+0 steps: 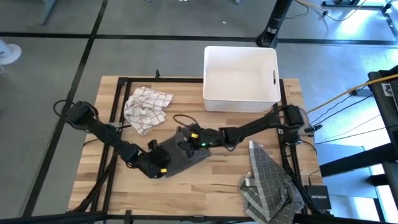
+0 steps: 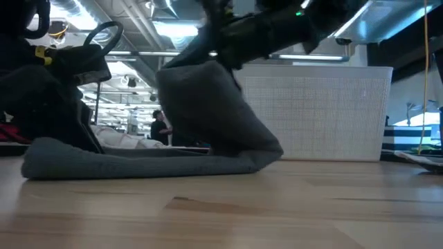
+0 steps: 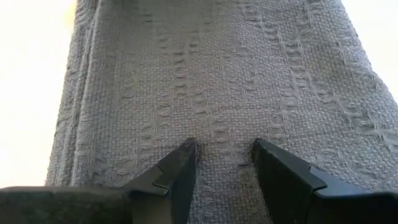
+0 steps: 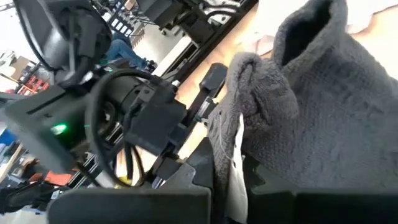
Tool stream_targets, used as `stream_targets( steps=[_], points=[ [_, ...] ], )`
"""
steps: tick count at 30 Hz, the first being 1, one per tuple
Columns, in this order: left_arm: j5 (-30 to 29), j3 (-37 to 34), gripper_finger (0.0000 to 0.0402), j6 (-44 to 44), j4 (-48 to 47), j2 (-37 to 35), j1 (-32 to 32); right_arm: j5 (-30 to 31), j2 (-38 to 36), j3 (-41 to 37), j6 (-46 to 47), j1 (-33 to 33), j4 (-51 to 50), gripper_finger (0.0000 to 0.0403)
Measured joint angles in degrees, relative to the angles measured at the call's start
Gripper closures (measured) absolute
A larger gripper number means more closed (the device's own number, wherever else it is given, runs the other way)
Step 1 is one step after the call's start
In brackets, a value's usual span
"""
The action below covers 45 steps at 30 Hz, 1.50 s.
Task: Fold towel
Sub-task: Fold the gray towel
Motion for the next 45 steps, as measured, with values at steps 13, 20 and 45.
stream_targets(
  steps=[13, 20, 45],
  points=[
    [-0.23, -0.03, 0.0247, 0.87, 0.45, 0.02, 0.0, -2.86, 9.57, 8.81, 1.43, 0.87, -0.81, 0.0386],
    [-0.21, -0.01, 0.0247, 0.87, 0.46, 0.04, 0.0, -2.28, 9.56, 8.79, 1.48, 0.87, -4.03, 0.0386],
    [10.22, 10.54, 0.0247, -5.34, -26.89, -18.52, -0.95, -16.75, 3.52, 9.22, -20.11, -2.07, -10.82, 0.0228]
  ],
)
